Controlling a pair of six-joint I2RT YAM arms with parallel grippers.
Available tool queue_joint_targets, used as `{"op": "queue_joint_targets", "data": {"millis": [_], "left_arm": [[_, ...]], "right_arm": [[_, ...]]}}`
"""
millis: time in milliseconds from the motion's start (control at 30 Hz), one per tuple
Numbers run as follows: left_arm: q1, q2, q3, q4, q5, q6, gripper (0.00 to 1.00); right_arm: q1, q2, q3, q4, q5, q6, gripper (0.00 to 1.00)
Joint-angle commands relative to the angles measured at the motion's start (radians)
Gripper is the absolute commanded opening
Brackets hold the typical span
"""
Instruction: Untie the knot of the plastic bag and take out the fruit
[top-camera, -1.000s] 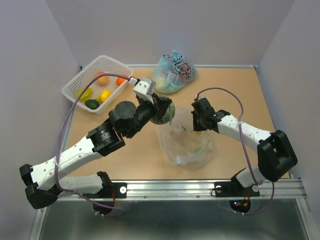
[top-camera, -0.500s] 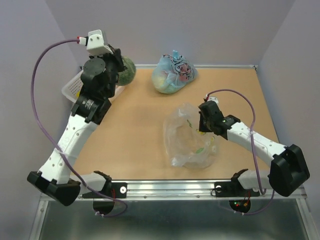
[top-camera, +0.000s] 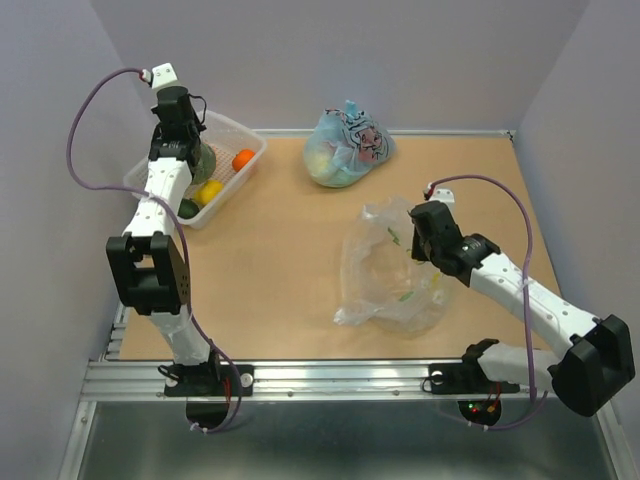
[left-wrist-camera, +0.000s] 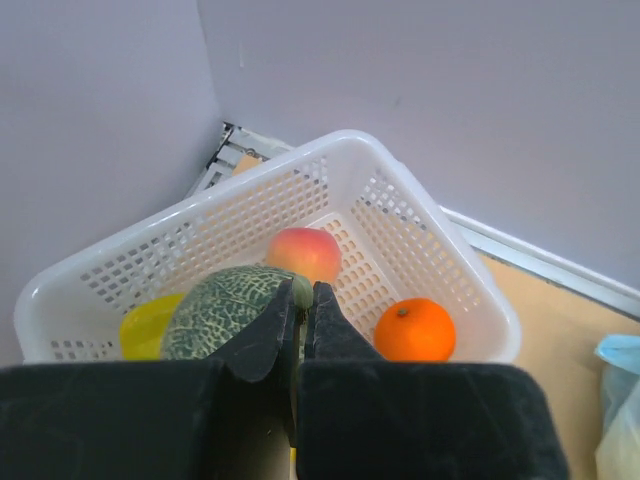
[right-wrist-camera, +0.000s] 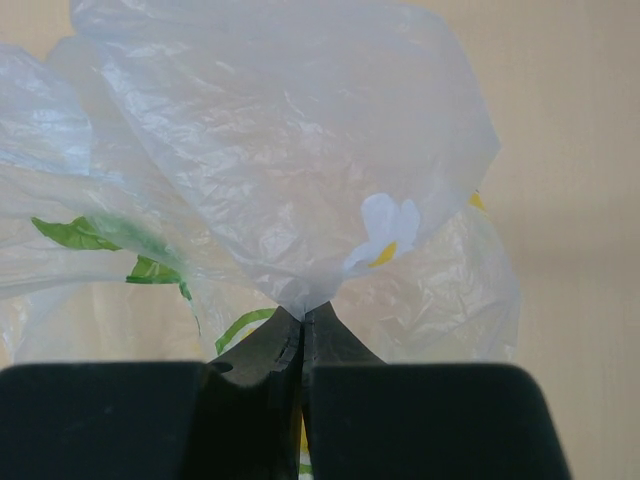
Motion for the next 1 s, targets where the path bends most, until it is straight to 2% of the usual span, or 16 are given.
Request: {"op": "queue_joint_targets", "data": {"millis": [0,100,133,267,367,400,433,500,567,700,767,833,900,933,967], "left_arm": [[0.031,0.043,0.105,0.061,-0.012,-0.003,0.0],[0.042,0.086,0.097,0.055,-0.064,-0.007,0.0],[0.049,0.095,0.094,0.055,-0.084,-0.013,0.06],[0.058,0.141,0.079,0.042,-0.089,-0.027,0.17],[0.057,0.151,0.062,0.028,-0.071,-0.038,0.37],[0.058,0.132,0.044,0.025,-0.061,-0.045,0.47],[0.058,0.118,0.019,0.025,-0.038,-0.061,0.62],[0.058,0.059,-0.007,0.025,-0.005,-0.079,0.73],[0.057,0.011,-0.031,0.022,0.023,-0.104,0.78],[0.057,-0.122,-0.045,-0.113,0.092,-0.145,0.88],[0.055,-0.171,-0.053,-0.167,0.109,-0.159,0.89],[0.058,-0.266,-0.091,-0.212,0.114,-0.167,0.89],[0.057,-0.372,-0.148,-0.228,0.109,-0.161,0.89],[0.057,-0.406,-0.163,-0.235,0.098,-0.154,0.9],[0.057,-0.441,-0.191,-0.241,0.095,-0.151,0.91]], "right_arm": [[-0.008,-0.049,0.072,-0.021,0.138,-0.026,0.01],[-0.012,-0.073,0.069,-0.025,0.191,-0.029,0.02],[-0.015,-0.089,0.067,-0.025,0.223,-0.031,0.04],[-0.02,-0.122,0.07,-0.025,0.302,-0.029,0.06],[-0.024,-0.138,0.07,-0.025,0.365,-0.029,0.09],[-0.024,-0.148,0.07,-0.025,0.379,-0.029,0.1],[-0.029,-0.158,0.07,-0.025,0.405,-0.034,0.1],[-0.034,-0.165,0.067,-0.027,0.432,-0.035,0.11],[-0.043,-0.17,0.067,-0.025,0.474,-0.039,0.11],[-0.052,-0.176,0.08,-0.027,0.526,-0.04,0.13],[-0.055,-0.181,0.095,-0.027,0.531,-0.04,0.22],[-0.055,-0.184,0.107,-0.028,0.521,-0.046,0.36],[-0.055,-0.19,0.124,-0.028,0.508,-0.054,0.55],[-0.055,-0.201,0.132,-0.03,0.492,-0.068,0.72],[-0.055,-0.204,0.15,-0.033,0.485,-0.075,0.79]]}}
